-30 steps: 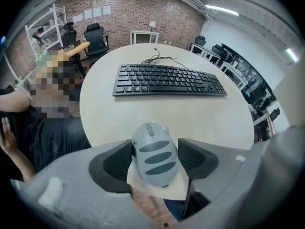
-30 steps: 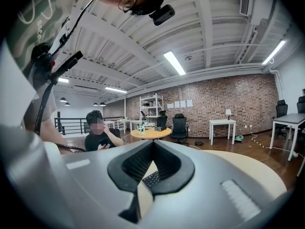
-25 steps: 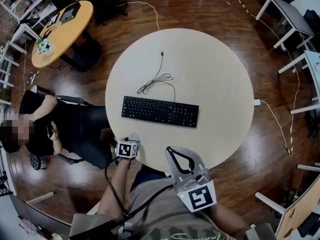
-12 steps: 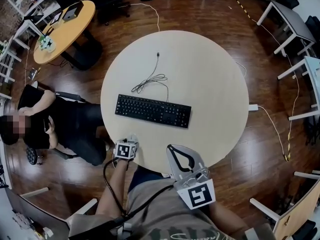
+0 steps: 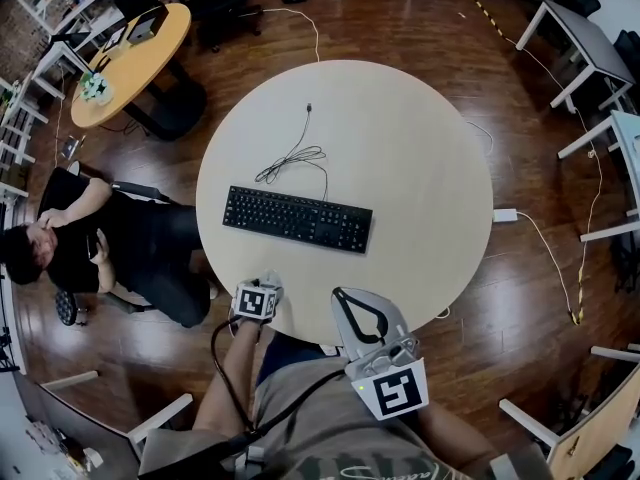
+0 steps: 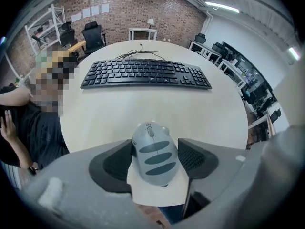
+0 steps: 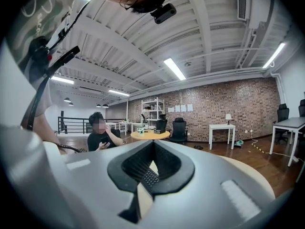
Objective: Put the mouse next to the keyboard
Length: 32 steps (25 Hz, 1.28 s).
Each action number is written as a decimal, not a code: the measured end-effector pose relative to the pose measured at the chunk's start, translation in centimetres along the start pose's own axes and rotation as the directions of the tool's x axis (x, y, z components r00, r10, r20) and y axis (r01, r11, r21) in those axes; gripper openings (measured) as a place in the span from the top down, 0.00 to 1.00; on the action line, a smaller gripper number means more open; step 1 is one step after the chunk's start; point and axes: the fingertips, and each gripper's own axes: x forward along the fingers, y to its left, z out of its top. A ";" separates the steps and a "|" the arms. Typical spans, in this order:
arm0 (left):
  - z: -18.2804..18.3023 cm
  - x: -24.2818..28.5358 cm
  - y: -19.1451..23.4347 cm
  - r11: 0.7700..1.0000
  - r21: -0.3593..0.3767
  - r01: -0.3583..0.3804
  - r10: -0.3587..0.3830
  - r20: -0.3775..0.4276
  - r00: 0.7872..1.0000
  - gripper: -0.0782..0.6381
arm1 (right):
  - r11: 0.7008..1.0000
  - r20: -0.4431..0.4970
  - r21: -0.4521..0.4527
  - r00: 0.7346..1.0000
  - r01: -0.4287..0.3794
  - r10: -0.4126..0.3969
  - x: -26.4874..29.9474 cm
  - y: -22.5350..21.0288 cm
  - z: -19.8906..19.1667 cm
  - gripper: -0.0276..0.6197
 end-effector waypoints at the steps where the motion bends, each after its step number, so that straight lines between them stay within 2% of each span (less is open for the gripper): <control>1: 0.0 0.1 -0.3 1.000 0.002 0.000 0.000 -0.001 1.000 0.45 | 1.000 0.001 -0.001 1.000 -0.001 0.001 -0.3 -0.1 -0.1 0.95; 10: 0.0 0.5 -2.8 1.000 0.018 -0.003 0.003 0.005 1.000 0.45 | 1.000 0.000 0.012 1.000 -0.007 0.007 -2.3 -1.3 -1.6 0.95; 20: -0.1 0.6 -5.0 0.997 0.077 0.005 -0.002 -0.039 0.999 0.45 | 0.999 0.001 0.039 1.000 0.028 -0.028 -4.0 -3.4 -2.3 0.95; 28: -0.3 1.0 -5.8 0.999 0.043 0.005 -0.003 -0.056 0.998 0.45 | 0.998 0.012 0.051 0.999 0.049 -0.050 -4.9 -4.7 -2.8 0.95; 32: -0.1 1.1 -6.3 0.999 0.049 0.003 -0.001 -0.054 0.999 0.45 | 0.998 -0.002 0.036 0.999 0.043 -0.043 -5.2 -5.1 -3.4 0.95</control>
